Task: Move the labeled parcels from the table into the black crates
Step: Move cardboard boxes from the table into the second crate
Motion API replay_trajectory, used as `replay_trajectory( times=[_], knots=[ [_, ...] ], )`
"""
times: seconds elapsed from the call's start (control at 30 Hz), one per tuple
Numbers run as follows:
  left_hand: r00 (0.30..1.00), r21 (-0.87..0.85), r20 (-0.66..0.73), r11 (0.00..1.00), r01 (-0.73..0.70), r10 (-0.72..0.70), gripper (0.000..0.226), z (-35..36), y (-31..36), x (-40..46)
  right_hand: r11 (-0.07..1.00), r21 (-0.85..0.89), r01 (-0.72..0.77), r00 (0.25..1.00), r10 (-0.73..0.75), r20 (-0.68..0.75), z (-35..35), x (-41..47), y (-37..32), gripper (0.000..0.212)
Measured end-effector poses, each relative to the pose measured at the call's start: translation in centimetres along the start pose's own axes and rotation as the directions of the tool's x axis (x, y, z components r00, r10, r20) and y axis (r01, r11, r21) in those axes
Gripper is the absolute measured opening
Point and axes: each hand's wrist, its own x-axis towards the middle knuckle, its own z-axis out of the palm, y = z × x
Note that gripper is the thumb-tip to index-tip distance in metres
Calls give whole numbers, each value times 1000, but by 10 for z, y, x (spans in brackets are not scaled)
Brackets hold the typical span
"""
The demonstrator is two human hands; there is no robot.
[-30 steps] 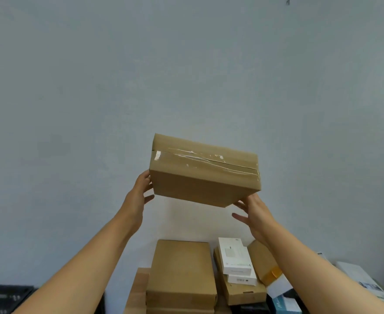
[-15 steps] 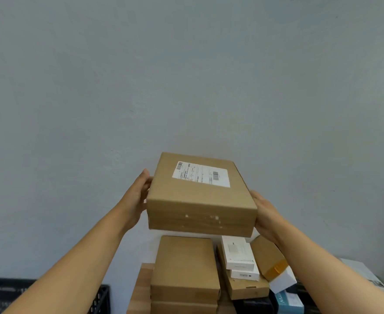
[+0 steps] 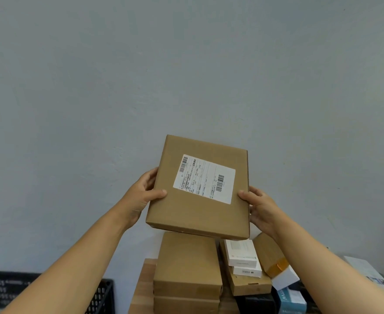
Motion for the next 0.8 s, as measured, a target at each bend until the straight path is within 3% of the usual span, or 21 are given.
replay_trajectory(
  times=[0.07, 0.1, 0.2, 0.27, 0.4, 0.57, 0.7, 0.8],
  knots=[
    [998, 59, -64, 998, -10, 14, 73, 3, -2, 1, 995, 95, 18, 1000, -16, -20, 3, 2, 1, 94],
    [986, 99, -167, 995, -4, 20, 80, 6, -2, 2, 989, 141, 34, 999, -29, -38, 6, 3, 2, 94],
    [857, 101, -516, 994, 53, 7, 99, 25, -3, 2, 960, 274, 64, 994, -37, -102, 18, 8, 10, 82],
    [801, -11, -594, 996, 85, -75, 107, 42, -4, 0, 937, 341, 77, 992, -39, -118, 30, 9, 15, 81],
    [856, -229, -455, 961, 156, -247, 102, 73, -13, 4, 877, 469, 100, 990, -39, -138, 56, 8, 25, 69],
    [913, -378, -331, 920, 102, -238, 70, 98, -17, 5, 862, 489, 133, 987, -67, -149, 71, 7, 33, 68],
    [920, -367, -338, 928, 66, -200, 69, 88, -15, 8, 951, 264, 163, 975, -114, -192, 55, 5, 25, 83],
    [930, -318, -331, 947, 50, -160, 67, 75, -13, 11, 966, 31, 258, 930, -239, -279, 28, 7, 10, 96]
  ],
)
